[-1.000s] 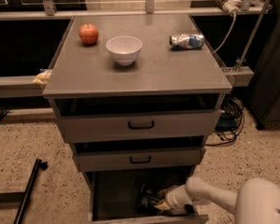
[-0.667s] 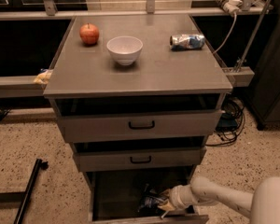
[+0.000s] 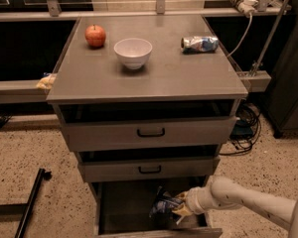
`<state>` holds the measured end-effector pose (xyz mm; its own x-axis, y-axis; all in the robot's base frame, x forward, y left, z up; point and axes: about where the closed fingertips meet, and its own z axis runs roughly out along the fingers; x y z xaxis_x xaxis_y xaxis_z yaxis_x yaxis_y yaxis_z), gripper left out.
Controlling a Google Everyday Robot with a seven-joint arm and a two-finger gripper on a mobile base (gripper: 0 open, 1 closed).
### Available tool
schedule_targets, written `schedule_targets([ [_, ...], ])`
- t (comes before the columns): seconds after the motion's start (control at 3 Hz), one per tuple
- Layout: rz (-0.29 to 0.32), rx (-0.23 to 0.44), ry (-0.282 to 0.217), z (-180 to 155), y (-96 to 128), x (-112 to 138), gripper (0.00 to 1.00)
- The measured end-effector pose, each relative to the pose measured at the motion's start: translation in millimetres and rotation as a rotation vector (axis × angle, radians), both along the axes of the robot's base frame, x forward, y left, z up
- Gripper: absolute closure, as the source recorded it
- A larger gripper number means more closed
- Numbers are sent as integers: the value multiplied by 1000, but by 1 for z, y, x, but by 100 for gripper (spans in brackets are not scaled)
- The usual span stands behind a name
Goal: Pick blue chip bag from bottom drawer and place on counter
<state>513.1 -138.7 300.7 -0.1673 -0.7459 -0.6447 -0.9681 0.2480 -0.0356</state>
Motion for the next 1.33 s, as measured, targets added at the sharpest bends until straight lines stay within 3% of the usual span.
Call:
schedule_targets([
  [0.33, 27, 6, 0, 7, 6, -3, 100],
  [0.67, 104, 47, -39, 61, 15, -19, 100],
  [1.0, 183, 82, -104, 156, 12, -45, 100],
  [1.33, 198, 64, -185, 254, -1, -72, 100],
])
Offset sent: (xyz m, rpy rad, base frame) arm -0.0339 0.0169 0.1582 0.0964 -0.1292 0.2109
